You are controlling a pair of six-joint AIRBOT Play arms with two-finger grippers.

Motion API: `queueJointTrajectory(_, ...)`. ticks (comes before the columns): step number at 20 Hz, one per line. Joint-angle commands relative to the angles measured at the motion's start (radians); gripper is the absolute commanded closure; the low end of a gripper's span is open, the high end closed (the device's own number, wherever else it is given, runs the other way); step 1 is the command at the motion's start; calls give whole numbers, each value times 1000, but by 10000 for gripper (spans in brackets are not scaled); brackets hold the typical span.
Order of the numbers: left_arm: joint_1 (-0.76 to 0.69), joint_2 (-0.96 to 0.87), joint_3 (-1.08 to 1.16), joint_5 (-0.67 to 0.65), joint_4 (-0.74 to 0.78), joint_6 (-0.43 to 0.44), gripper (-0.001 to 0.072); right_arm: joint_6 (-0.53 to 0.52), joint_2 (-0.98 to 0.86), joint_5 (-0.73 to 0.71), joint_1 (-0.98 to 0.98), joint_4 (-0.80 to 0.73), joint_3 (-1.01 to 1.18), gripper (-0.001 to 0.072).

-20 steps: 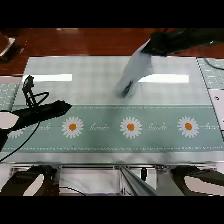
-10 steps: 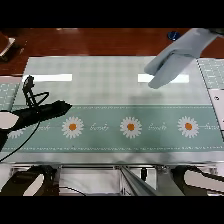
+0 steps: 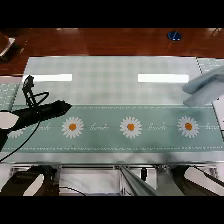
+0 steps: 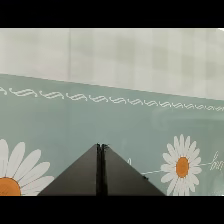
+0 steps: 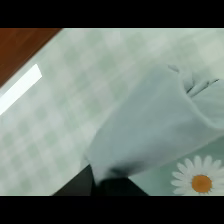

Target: Fold the shirts.

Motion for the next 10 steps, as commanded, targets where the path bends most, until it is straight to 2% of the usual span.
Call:
queueJointTrajectory(1, 0, -1, 0, 11, 0, 0, 688, -5, 117, 46, -182, -64, -160, 689)
queueJointTrajectory(5, 0, -1, 0, 29, 0, 0, 688, -80, 276, 75, -405, -156, -444, 689)
queueJointTrajectory(8, 0, -1, 0, 45, 0, 0, 688, -55, 402, 59, -544, -204, -642, 689)
queueJointTrajectory(10, -1, -1, 0, 48, 0, 0, 688, -37, 480, 34, -578, -332, -725, 689)
